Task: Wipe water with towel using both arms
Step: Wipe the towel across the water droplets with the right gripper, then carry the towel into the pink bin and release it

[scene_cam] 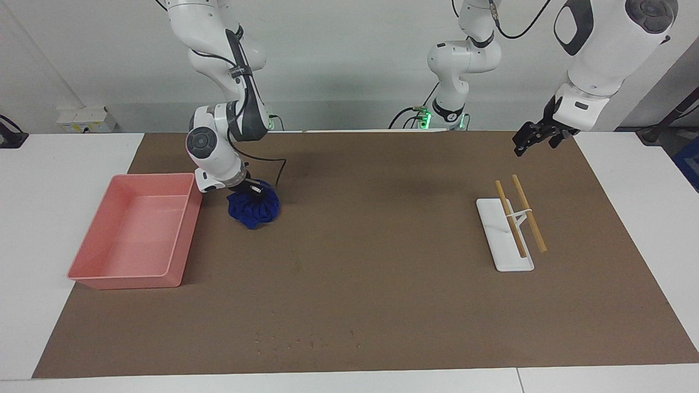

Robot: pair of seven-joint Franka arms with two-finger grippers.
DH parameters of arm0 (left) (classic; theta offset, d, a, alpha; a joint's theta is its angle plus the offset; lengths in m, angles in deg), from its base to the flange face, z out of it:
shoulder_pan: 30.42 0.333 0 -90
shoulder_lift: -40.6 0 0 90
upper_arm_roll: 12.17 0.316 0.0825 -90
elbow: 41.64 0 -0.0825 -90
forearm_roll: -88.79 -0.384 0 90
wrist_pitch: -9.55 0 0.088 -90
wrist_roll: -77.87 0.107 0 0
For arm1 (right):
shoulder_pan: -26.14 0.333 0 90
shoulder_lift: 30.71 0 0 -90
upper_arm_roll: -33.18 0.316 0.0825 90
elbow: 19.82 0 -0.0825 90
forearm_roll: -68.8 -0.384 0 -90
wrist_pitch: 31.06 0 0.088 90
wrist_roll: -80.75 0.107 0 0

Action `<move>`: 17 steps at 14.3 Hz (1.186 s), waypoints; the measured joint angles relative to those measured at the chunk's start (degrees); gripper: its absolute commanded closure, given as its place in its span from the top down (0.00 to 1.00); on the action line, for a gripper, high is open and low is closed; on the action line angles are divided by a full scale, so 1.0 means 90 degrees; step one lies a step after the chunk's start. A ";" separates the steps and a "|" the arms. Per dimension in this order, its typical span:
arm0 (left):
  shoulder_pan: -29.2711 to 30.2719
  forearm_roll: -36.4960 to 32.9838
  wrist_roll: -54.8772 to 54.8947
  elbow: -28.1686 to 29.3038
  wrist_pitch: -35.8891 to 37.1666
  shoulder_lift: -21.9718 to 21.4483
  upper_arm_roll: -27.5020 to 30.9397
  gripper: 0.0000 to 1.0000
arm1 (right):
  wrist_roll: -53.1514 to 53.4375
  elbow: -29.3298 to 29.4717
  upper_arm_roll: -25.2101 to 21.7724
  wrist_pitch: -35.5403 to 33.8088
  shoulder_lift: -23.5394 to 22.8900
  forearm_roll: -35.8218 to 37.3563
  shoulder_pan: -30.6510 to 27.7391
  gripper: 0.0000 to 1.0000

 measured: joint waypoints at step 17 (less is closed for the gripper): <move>-0.0007 0.0000 0.0071 0.0009 -0.0379 -0.0013 -0.0111 1.00 | -0.2651 0.2345 -0.0158 -0.1109 0.0733 0.1151 -0.2475 0.00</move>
